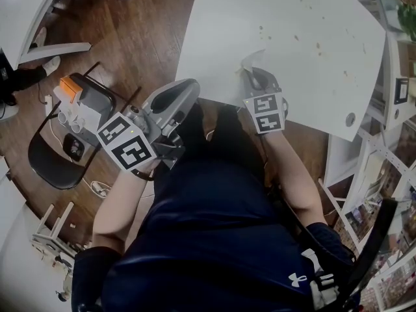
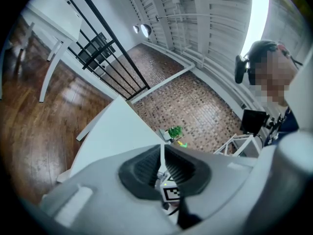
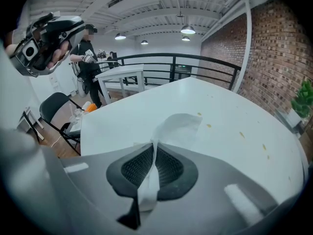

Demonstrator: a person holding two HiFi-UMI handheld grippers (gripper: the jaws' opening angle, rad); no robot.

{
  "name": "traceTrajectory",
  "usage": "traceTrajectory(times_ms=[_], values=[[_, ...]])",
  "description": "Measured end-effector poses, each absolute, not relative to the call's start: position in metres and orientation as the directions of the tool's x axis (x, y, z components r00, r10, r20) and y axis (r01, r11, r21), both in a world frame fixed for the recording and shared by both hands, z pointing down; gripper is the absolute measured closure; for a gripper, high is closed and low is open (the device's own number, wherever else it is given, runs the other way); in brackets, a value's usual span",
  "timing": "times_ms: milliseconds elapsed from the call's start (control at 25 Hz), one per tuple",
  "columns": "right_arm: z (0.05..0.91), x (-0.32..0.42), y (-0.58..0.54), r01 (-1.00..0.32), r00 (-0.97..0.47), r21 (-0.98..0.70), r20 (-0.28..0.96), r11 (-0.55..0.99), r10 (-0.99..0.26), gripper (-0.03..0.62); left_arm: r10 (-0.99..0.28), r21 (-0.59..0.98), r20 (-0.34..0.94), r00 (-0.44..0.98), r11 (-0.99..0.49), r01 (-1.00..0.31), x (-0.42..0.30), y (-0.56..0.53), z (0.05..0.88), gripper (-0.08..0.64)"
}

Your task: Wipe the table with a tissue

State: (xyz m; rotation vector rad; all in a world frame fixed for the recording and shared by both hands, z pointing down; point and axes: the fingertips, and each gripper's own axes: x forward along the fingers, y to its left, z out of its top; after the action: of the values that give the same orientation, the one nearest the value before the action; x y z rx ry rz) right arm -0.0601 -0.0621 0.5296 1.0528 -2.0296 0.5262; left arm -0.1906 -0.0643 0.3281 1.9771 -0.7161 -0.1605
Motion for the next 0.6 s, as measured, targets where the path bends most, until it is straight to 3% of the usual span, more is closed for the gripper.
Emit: traceTrajectory(times_ms=[600], values=[[0.513,-0.001,-0.036,-0.854,-0.370,-0.063,0.770,0.516,-0.519,0.572,-0.504,0.825,0.203,0.840,-0.375,-0.424,-0.125,-0.046,0.321,0.540]])
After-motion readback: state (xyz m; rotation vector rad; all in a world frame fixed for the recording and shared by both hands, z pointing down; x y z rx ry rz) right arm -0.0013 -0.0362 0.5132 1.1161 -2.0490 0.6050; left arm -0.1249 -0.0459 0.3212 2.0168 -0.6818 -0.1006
